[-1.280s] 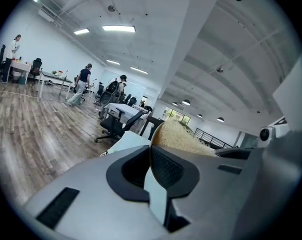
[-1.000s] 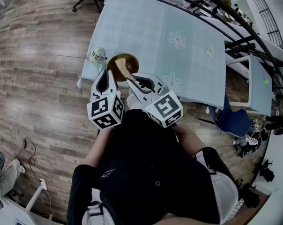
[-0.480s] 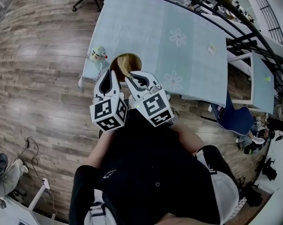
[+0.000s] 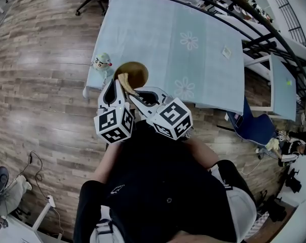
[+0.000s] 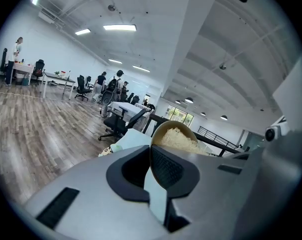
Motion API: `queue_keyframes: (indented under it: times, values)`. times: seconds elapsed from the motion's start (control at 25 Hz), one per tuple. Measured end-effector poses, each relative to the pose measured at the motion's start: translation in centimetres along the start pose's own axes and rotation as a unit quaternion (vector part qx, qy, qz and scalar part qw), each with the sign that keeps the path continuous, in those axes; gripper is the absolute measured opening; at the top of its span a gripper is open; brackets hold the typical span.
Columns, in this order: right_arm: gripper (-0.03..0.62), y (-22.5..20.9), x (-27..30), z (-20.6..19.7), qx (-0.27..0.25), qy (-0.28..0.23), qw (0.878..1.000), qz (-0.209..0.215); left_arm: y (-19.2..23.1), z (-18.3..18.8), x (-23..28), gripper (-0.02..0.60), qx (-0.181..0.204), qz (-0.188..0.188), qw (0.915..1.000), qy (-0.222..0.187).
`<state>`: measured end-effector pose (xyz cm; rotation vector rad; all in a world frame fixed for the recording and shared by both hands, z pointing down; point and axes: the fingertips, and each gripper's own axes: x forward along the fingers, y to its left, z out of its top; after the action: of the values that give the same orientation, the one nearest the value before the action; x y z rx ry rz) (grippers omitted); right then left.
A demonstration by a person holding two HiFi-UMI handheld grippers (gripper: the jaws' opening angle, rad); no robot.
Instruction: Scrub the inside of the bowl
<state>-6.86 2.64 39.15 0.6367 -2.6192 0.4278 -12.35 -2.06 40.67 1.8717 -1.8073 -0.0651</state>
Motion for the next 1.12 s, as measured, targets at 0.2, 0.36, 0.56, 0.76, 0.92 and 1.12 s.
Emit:
queue_keyframes:
  times: [0.2, 0.36, 0.56, 0.76, 0.92, 1.12]
  values:
    - [0.043, -1.0, -1.5, 2.1, -0.053, -0.01, 0.997, -0.049, 0.2, 0.2, 0.1, 0.025, 0.015, -0.001, 0.9999, -0.002]
    - [0.043, -2.4, -1.8, 2.9, -0.136, 0.018, 0.985, -0.1, 0.0, 0.0, 0.3, 0.025, 0.022, 0.0, 0.9998, 0.002]
    - [0.043, -4.3, -1.6, 2.3, -0.254, 0.095, 0.949, -0.159, 0.0, 0.5, 0.3, 0.025, 0.035, 0.003, 0.9994, -0.003]
    - [0.043, -4.8, -0.4, 0.4, -0.328, 0.151, 0.914, -0.188, 0.1, 0.4, 0.1, 0.026, 0.04, 0.0, 0.9992, 0.0]
    - [0.043, -4.0, 0.6, -1.4, -0.293, 0.178, 0.927, -0.151, 0.2, 0.3, 0.1, 0.026, 0.032, -0.003, 0.9995, 0.005]
    - [0.043, -2.1, 1.8, -2.6, -0.178, 0.166, 0.967, -0.078, 1.1, -0.1, 0.0, 0.026, 0.015, 0.001, 0.9998, 0.01]
